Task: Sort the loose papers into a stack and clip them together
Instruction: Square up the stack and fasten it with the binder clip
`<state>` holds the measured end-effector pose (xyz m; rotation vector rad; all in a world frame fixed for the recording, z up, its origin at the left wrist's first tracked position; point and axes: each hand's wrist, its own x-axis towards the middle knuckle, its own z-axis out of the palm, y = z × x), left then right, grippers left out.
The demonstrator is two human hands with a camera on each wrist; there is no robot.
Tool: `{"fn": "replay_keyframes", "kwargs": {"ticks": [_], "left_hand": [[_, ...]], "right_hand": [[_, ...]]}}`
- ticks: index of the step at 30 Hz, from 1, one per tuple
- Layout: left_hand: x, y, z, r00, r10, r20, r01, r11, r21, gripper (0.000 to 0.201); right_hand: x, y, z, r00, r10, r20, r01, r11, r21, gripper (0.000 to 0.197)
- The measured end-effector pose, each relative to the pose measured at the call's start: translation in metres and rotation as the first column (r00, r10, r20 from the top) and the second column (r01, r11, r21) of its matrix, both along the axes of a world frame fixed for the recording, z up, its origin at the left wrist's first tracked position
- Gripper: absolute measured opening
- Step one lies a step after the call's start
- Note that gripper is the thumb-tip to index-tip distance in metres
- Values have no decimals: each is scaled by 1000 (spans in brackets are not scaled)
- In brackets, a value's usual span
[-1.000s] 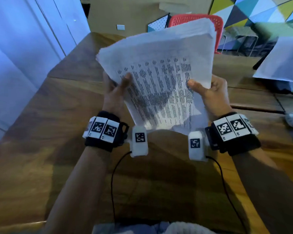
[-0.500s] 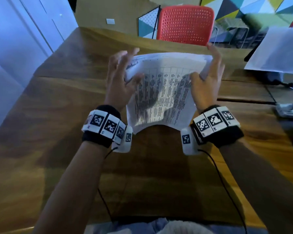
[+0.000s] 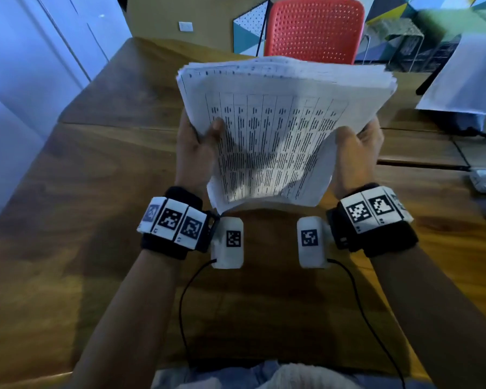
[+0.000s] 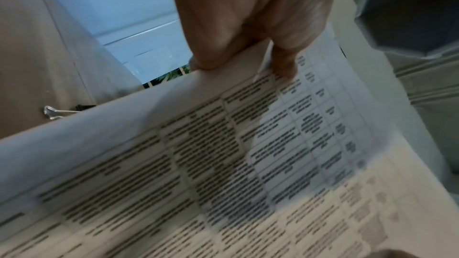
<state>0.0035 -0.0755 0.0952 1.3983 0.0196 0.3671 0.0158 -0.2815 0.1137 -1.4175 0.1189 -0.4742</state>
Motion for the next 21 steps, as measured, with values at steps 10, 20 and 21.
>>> {"fn": "replay_keyframes", "kwargs": {"ticks": [10,20,21], "left_hand": [[-2,4,6,999,-15,-43,14,1000,-18,57],[-10,8,-38,965,29,-260,-2,995,104,35],[-9,8,-38,962,35,-270,-12,996,89,36]], "right_hand": [[-3,13,-1,999,47,-23,-47,999,13,34],[-14,31,-13,996,-21,-81,6,984,-177,44],[-12,32,-2,998,-60,4,58,959,-278,57]]}}
